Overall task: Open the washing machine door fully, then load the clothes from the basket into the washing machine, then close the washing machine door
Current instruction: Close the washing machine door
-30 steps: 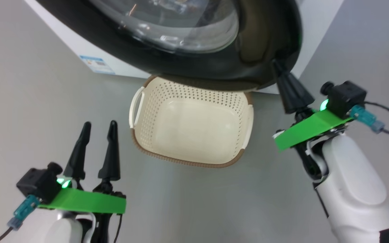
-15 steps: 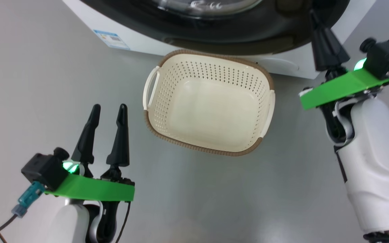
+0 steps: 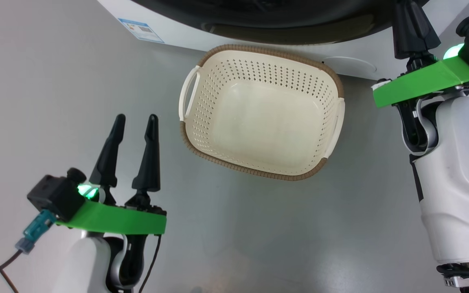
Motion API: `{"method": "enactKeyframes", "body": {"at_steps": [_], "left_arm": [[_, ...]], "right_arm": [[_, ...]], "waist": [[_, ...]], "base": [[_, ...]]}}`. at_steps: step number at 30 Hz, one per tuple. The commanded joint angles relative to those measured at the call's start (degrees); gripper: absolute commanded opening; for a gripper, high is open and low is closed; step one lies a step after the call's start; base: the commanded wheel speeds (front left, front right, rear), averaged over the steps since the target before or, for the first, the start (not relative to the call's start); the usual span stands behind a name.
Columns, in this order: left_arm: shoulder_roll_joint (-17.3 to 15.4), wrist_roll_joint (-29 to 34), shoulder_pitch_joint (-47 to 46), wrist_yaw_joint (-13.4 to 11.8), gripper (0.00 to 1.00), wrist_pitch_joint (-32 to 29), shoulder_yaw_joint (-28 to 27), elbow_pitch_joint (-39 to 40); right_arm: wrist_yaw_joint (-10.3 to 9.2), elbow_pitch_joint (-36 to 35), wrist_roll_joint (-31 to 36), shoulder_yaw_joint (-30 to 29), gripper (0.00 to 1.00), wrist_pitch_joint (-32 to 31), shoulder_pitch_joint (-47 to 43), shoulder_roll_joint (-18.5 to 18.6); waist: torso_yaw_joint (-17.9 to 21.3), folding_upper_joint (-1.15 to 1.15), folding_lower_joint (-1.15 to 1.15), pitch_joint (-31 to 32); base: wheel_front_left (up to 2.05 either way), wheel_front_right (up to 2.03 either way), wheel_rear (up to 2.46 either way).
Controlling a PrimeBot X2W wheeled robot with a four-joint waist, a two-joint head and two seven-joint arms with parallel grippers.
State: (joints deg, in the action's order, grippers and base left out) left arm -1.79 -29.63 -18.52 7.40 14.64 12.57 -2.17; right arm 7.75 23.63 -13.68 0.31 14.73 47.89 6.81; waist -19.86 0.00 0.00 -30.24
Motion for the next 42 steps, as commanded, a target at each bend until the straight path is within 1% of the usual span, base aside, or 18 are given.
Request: {"method": "enactKeyframes", "body": {"at_steps": [1, 7, 9, 11, 13, 14, 15, 23, 33, 42], "left_arm": [[-1.1, -0.4, -1.0, 0.1, 1.00, 0.4, -1.8, 1.4], [-1.2, 0.2, -0.2, 0.1, 1.00, 0.4, -2.2, 0.3], [-1.5, 0.5, 0.2, 0.1, 1.00, 0.4, -2.5, -0.3], [-1.9, 0.7, 0.8, 0.1, 1.00, 0.4, -2.8, -0.8], [-2.4, 0.8, 1.4, 0.1, 1.00, 0.4, -3.2, -1.4], [-2.6, 0.8, 1.7, 0.1, 1.00, 0.4, -3.4, -1.6], [-2.9, 0.7, 2.0, 0.1, 1.00, 0.4, -3.6, -1.9], [-5.8, 0.8, 4.8, 0.1, 1.00, 0.4, -4.9, -4.6], [-8.2, 1.5, 7.9, 0.1, 1.00, 0.4, -6.3, -6.3], [-9.6, 1.9, 10.2, 0.1, 1.00, 0.4, -7.9, -7.2]], "right_arm": [[-0.26, -1.7, 0.4, 0.1, 0.00, 0.3, 1.8, -0.8], [-0.26, -1.7, -0.5, 3.0, 0.00, 0.3, -1.2, -1.1], [-0.26, -1.9, -0.9, 3.7, 0.25, 0.3, -2.9, -1.1], [-0.26, -2.1, -1.2, 4.3, 0.45, 0.3, -4.9, -1.3], [-0.26, -2.4, -1.5, 4.5, 0.86, 0.3, -7.0, -1.5], [-0.26, -2.5, -1.8, 4.4, 0.96, 0.3, -8.1, -1.6], [-0.26, -2.6, -1.9, 4.4, 1.00, 0.3, -9.2, -1.8], [-0.26, -3.2, -2.6, 4.7, 1.00, 0.3, -18.3, -2.6], [-0.26, -4.5, -2.8, 4.4, 1.00, 0.3, -24.7, -2.9], [-0.26, -5.7, -3.0, 3.7, 1.00, 0.3, -29.2, -2.5]], "waist": [[0.1, 0.00, 0.00, 0.0], [1.2, 0.00, 0.00, 1.6], [1.7, 0.00, 0.00, 2.5], [2.4, 0.00, 0.00, 3.5], [3.1, 0.00, 0.00, 4.7], [3.4, 0.00, 0.00, 5.3], [3.7, 0.00, 0.00, 5.9], [7.1, 0.00, 0.00, 11.0], [10.8, 0.00, 0.00, 15.4], [13.8, 0.00, 0.00, 18.4]], "base": [[0.00, 0.00, 0.00], [0.00, 0.00, 0.00], [0.00, 0.00, 0.00], [0.00, 0.00, 0.00], [0.00, 0.00, 0.00], [0.00, 0.00, 0.00], [0.00, 0.00, 0.00], [0.00, 0.00, 0.00], [0.00, 0.00, 0.00], [0.00, 0.00, 0.00]]}}
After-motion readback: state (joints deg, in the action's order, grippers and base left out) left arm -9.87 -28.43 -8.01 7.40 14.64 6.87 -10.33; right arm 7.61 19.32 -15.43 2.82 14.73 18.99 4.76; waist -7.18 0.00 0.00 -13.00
